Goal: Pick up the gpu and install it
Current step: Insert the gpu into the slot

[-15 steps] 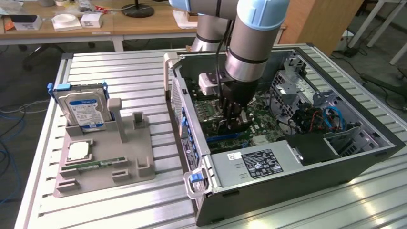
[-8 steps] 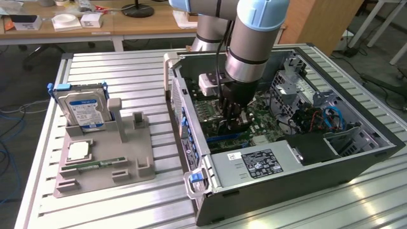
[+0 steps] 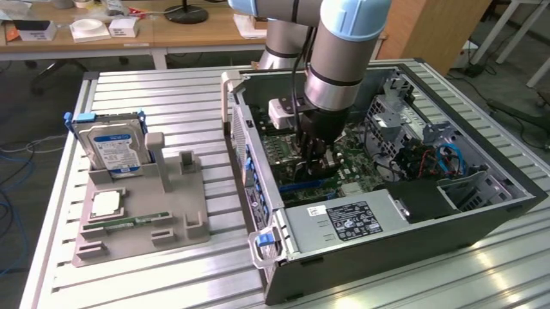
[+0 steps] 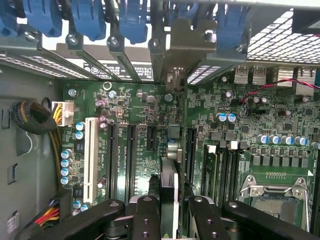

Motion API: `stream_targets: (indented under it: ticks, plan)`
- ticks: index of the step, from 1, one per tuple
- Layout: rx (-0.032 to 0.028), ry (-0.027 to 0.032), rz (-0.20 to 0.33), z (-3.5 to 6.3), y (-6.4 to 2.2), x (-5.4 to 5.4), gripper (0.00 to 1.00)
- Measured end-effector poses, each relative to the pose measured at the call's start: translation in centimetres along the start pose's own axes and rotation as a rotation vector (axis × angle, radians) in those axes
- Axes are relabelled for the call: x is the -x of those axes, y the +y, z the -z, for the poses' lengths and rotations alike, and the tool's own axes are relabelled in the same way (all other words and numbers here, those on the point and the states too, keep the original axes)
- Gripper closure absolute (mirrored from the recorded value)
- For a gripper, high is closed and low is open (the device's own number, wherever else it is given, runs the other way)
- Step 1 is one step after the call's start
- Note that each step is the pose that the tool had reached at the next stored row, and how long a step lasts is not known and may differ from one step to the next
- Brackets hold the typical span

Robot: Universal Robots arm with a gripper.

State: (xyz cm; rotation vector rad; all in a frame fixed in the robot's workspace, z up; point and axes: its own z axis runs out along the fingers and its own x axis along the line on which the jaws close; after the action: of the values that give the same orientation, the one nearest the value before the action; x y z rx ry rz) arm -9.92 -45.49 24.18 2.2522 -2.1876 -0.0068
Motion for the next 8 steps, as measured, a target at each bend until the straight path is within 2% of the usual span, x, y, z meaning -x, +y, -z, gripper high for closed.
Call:
stream_targets:
  ticks: [8]
  plan:
    - [0.0002, 0.0004, -0.004, -0.06, 0.01, -0.06, 0.73]
